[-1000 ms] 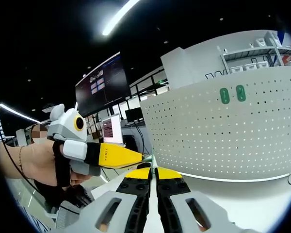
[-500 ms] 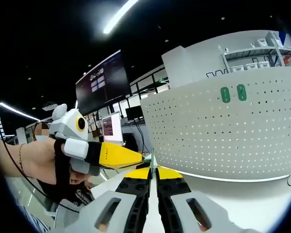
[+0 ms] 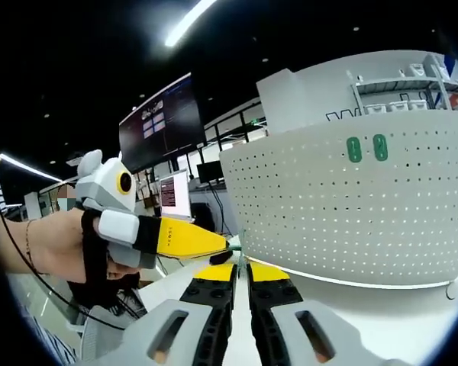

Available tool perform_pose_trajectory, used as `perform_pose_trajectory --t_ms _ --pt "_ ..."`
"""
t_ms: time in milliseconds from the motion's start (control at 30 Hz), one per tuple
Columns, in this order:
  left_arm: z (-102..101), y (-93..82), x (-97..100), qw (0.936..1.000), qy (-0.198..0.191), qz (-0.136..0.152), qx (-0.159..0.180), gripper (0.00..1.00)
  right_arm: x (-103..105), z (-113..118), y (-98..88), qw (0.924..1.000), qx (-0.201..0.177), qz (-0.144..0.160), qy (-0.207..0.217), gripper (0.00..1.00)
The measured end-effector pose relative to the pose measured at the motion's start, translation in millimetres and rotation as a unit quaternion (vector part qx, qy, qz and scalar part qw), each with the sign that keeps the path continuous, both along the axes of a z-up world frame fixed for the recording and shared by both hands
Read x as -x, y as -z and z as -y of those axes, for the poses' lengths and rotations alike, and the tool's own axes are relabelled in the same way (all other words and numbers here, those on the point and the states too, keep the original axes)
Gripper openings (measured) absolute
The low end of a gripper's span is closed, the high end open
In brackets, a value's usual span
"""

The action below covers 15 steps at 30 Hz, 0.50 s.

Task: Insert the hook assembly into the mounting plate slot until the hook locks in place.

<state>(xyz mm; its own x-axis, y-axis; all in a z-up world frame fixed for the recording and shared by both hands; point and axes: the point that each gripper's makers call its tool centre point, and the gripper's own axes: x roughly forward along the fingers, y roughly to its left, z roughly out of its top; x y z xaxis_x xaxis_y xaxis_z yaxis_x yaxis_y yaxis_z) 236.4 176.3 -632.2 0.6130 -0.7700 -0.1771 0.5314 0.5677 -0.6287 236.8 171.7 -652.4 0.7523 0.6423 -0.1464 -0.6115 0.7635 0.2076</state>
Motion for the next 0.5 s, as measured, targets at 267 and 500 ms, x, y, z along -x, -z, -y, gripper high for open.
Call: perform_pose_trajectory --t_ms 267,500 --pt "2.4 -4.6 -5.2 0.9996 -0.010 0.021 -0.018 0.01 -1.3 5.7 -1.7 1.0000 0.002 -0.003 0.009 0.18" --pt "2.1 -8.2 -9.5 0.9988 -0.025 0.035 -0.024 0.01 -5.6 21.3 -1.9 0.9991 0.013 0.002 0.039 0.31"
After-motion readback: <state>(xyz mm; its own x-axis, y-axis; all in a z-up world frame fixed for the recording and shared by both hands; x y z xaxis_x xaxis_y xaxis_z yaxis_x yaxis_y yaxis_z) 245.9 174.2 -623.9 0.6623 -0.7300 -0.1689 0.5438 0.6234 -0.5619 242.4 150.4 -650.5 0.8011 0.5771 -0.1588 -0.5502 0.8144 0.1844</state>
